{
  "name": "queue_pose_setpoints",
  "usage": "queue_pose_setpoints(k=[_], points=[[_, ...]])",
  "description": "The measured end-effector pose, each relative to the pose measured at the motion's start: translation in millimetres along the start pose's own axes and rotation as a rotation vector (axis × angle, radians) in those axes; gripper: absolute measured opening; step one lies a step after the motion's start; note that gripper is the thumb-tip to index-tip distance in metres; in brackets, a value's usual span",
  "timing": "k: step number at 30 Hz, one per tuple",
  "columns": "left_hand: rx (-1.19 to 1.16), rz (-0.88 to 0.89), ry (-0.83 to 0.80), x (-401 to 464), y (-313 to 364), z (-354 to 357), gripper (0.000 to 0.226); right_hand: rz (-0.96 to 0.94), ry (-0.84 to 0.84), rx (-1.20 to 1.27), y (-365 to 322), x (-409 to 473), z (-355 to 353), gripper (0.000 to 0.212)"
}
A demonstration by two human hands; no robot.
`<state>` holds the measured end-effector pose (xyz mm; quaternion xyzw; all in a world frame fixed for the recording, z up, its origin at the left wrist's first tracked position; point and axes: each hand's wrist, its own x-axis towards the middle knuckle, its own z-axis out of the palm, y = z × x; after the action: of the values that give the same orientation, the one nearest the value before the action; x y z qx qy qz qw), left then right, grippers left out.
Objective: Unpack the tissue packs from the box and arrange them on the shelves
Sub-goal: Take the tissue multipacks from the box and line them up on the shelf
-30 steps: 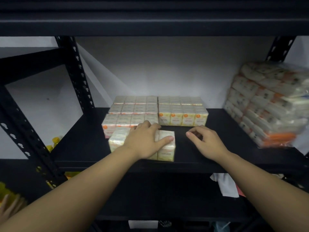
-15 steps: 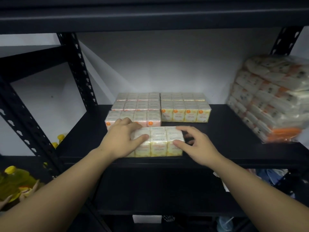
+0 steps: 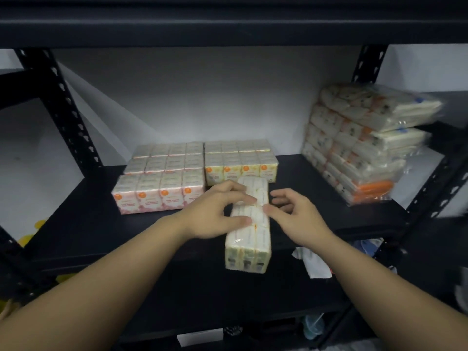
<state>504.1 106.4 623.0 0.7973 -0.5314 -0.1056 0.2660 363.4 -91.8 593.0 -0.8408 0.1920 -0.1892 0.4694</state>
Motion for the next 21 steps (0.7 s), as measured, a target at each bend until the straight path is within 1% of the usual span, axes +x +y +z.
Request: queue_pose_setpoints(k=[2,4,6,9,11,14,16,18,21], points=[[-0.003,-0.005,-0.065,15,4,-1,0.041,-0.027,-0.105,0.016,-7,-15,5,0.057],[-0.02,-0.026,-0.095,31,5,-3,0.037,-0.046,-0.16,-0.046,-15,-27,10,0.071],[-0.017,-0.049,-0.104,42,2,-4,0.036,-0.044,-0.177,-0.116,-24,-34,14,0.072],[0.027,-0.052,-0.109,50,-3,-3,0.039,0.001,-0.193,-0.16,-27,-38,15,0.09],[0.064,-0.033,-0.083,50,-6,-3,0.041,0.016,-0.203,-0.141,-26,-37,11,0.09],[0.103,-0.026,-0.028,44,-14,-3,0.044,0.088,-0.203,-0.179,-15,-31,-9,0.113],[0.115,-0.039,-0.009,35,-18,-3,0.048,0.136,-0.165,-0.188,-7,-25,-30,0.113],[0.123,-0.037,-0.004,24,-19,-1,0.052,0.17,-0.139,-0.184,0,-18,-51,0.104],[0.139,-0.017,0.03,11,-15,4,0.058,0.184,-0.151,-0.204,5,-7,-72,0.087]])
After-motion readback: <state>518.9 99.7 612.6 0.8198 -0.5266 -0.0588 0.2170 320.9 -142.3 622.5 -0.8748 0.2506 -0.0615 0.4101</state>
